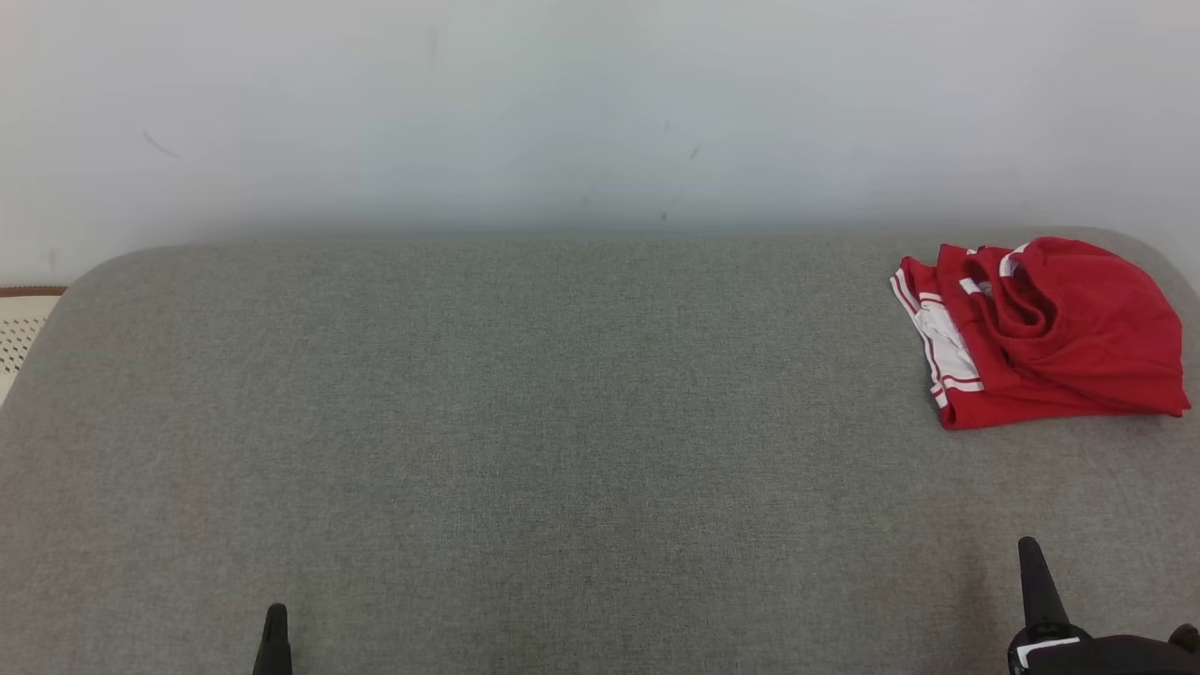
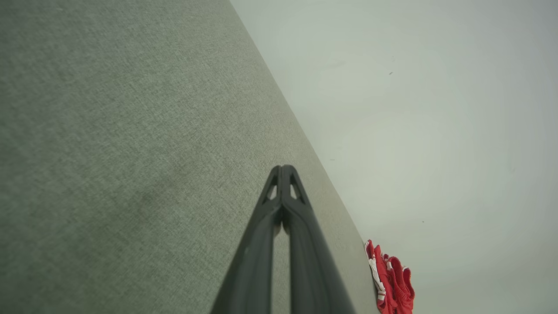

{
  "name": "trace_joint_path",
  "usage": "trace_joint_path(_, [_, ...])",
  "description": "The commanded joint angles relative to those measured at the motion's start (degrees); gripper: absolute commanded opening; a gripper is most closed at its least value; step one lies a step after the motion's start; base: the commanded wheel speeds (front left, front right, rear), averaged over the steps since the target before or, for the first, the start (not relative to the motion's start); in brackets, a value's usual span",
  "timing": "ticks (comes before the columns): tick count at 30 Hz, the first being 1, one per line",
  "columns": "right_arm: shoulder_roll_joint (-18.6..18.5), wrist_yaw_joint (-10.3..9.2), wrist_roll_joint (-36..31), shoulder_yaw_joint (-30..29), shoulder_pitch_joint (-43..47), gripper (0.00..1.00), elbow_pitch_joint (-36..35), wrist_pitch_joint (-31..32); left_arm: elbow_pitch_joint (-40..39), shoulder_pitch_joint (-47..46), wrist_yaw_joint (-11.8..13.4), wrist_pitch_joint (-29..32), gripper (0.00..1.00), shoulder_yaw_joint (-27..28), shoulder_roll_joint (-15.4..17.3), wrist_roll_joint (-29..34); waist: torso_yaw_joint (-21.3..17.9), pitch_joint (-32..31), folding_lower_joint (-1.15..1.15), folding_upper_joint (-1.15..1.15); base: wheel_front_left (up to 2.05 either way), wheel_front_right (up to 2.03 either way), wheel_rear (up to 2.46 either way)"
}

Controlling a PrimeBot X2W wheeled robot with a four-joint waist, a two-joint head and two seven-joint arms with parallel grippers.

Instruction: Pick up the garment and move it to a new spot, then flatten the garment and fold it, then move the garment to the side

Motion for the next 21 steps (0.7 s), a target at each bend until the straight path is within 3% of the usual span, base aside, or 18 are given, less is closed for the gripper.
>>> trace_joint_path(1, [-0.3, 0.0, 1.9, -0.5, -0.5, 0.0, -0.4, 0.5, 0.0, -0.9, -0.4, 0.3, 0.0, 0.0, 0.5, -1.8, 0.0, 0.0, 0.0, 0.0, 0.0, 0.0, 0.0])
trace_joint_path(21, [0.1, 0.01, 13.3, -3.7, -0.6, 0.0, -0.2, 4.2, 1.6, -1.9, -1.8, 2.4, 0.0, -0.2, 0.4, -12.7, 0.5, 0.0, 0.0, 0.0, 0.0, 0.0, 0.0])
